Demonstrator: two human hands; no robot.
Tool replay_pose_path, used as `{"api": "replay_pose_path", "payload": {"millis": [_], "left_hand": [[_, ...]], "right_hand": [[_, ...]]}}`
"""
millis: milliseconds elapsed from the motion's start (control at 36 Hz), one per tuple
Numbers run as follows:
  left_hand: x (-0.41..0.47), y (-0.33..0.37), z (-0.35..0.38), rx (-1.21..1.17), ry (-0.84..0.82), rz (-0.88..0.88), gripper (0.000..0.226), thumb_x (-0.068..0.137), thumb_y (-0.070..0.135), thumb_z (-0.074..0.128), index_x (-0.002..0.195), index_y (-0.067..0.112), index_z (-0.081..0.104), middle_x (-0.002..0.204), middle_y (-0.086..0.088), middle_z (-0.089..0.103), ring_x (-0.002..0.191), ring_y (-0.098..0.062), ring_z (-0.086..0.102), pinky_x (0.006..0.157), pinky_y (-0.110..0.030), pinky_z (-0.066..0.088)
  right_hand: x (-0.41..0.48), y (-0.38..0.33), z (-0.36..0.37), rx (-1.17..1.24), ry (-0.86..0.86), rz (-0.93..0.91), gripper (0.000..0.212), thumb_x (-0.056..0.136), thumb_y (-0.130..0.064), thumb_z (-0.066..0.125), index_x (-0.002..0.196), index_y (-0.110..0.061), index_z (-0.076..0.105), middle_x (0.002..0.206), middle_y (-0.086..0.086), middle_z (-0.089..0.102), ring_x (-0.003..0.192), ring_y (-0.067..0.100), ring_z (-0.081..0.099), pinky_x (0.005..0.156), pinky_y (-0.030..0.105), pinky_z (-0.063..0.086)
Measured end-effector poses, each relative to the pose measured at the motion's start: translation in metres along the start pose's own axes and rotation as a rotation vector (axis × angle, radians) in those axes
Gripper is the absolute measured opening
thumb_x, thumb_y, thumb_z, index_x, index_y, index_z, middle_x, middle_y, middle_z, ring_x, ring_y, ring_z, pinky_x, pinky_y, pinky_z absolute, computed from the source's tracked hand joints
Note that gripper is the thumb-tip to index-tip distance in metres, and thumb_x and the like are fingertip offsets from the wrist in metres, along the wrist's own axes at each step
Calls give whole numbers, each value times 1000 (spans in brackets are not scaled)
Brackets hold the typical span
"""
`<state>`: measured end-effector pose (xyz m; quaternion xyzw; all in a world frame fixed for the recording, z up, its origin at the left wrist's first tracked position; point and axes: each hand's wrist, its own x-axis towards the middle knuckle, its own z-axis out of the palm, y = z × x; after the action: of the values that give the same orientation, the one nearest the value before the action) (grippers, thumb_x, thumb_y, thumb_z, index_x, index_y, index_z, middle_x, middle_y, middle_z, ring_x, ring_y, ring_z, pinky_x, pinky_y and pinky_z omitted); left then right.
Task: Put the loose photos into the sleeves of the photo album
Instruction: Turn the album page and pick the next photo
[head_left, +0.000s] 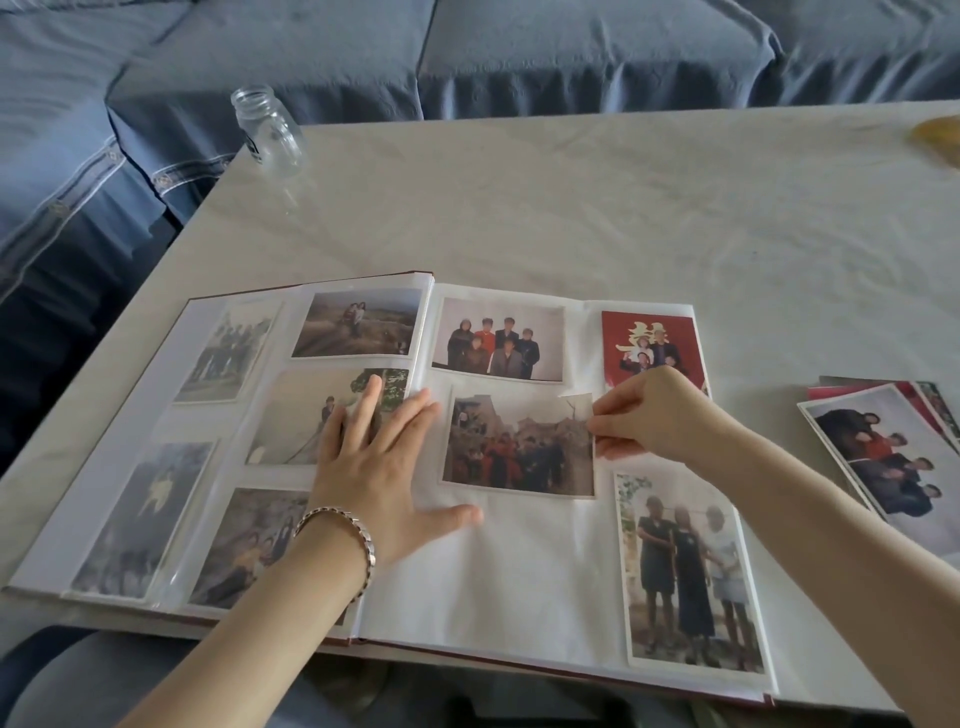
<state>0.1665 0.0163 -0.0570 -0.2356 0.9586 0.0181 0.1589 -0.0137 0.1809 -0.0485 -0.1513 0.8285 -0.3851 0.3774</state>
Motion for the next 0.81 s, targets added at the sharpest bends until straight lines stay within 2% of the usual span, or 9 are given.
{"api": "replay_pose_path", "payload": {"millis": [83, 139, 222, 306, 389, 500, 611, 722, 806], "left_hand": [[0, 0, 0, -2, 7, 9, 122, 37, 90, -6, 145, 34, -16, 144, 26, -29, 126, -12, -41, 111, -44, -16], [0, 0, 1, -4, 14, 18, 133, 26, 95, -17, 145, 35, -17, 138, 27, -32, 125, -12, -42, 111, -43, -16], [0, -2, 4, -5, 42, 28, 131, 26, 90, -28, 145, 35, -16, 134, 27, -34, 125, -12, -42, 111, -43, -16], [0, -2, 5, -34, 64, 32, 130, 30, 92, -24, 146, 36, -10, 139, 29, -28, 131, -12, -39, 110, -42, -18], [1, -2, 6, -47, 78, 26, 126, 35, 95, -15, 147, 36, -7, 149, 26, -20, 135, -14, -34, 111, -42, -17], [1, -2, 5, -65, 87, 18, 117, 45, 92, 0, 148, 35, -3, 152, 24, -15, 136, -13, -31, 111, -41, -17], [1, -1, 5, -53, 87, 12, 119, 43, 91, -3, 147, 35, -5, 151, 24, -17, 137, -15, -31, 111, -41, -17], [1, -1, 5, -59, 96, 18, 119, 42, 92, -3, 147, 36, -5, 151, 24, -17, 136, -14, -32, 109, -40, -19], [2, -2, 6, -54, 103, 26, 120, 42, 92, -4, 147, 35, -5, 151, 24, -17, 135, -13, -34, 107, -38, -22]], "right_hand": [[0, -3, 7, 52, -8, 20, 2, 82, -5, 68, 82, -5, 69, 74, 10, 71, 61, 16, 69, 68, 24, 58], [0, -6, 10, 124, -25, 47, 3, 84, -4, 66, 85, -3, 68, 75, 9, 70, 59, 14, 68, 65, 22, 58], [-3, -7, 12, 204, -49, 86, 5, 84, -4, 65, 80, -6, 67, 71, 6, 69, 54, 10, 66, 55, 16, 55], [-6, -3, 12, 267, -42, 114, 10, 87, -8, 62, 80, -6, 69, 68, 5, 70, 56, 12, 67, 55, 18, 55], [-11, 2, 17, 344, 61, 108, 17, 91, -17, 59, 78, -9, 67, 65, 3, 69, 54, 13, 66, 54, 21, 56], [-19, 9, 29, 185, 189, -12, 21, 82, -31, 66, 72, -13, 66, 67, 2, 69, 54, 12, 66, 57, 23, 56], [-21, 12, 39, 42, 288, -83, 13, 80, -26, 71, 71, -19, 66, 65, -5, 65, 50, 9, 59, 47, 16, 49], [-23, 10, 46, -89, 380, -117, 11, 83, -24, 69, 76, -16, 66, 72, -3, 64, 64, 13, 59, 59, 24, 52], [-25, 11, 50, -198, 439, -165, 15, 85, -21, 66, 76, -10, 70, 73, 1, 66, 65, 15, 59, 63, 27, 53]]}}
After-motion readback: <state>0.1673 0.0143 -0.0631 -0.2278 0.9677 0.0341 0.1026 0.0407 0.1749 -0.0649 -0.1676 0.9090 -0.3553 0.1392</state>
